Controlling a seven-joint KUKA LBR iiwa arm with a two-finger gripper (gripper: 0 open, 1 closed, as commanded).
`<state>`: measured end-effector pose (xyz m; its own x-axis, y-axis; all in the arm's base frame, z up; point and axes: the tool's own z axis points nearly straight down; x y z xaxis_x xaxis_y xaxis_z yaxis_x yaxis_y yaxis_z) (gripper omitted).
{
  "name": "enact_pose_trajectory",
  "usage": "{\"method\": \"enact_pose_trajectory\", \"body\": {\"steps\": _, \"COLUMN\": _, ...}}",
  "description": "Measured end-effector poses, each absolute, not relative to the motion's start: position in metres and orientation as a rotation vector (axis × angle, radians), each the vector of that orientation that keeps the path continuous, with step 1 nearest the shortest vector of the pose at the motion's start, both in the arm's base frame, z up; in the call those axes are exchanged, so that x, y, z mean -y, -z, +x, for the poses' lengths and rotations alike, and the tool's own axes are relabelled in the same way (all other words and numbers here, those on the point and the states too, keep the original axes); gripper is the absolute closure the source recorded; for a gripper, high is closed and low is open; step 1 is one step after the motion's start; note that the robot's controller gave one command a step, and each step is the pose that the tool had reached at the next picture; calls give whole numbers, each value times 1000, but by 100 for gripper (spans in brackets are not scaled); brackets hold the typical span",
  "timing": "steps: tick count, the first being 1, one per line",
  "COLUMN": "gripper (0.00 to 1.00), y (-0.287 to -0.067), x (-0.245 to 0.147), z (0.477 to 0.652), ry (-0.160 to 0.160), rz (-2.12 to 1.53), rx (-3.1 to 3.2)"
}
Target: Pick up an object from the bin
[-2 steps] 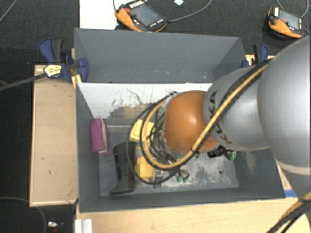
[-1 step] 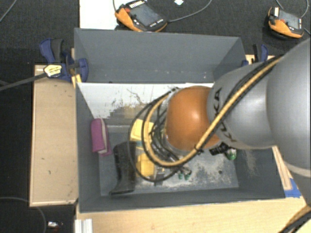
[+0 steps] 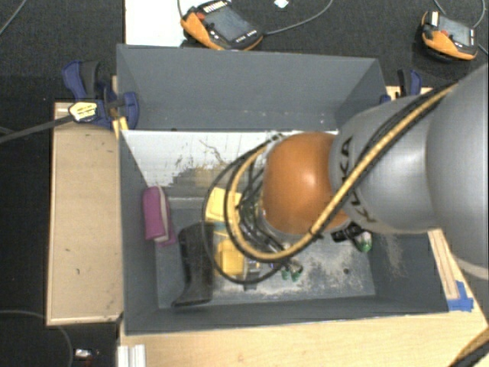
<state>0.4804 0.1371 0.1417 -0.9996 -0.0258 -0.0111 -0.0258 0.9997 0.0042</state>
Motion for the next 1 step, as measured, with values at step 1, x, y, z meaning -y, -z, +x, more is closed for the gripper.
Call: {"method": "enact_pose_trajectory", "body": {"steps": 1, "gripper": 100, "y": -152, "x": -137, "z": 481, "ry": -8, "rz": -40, "rx": -3128}}
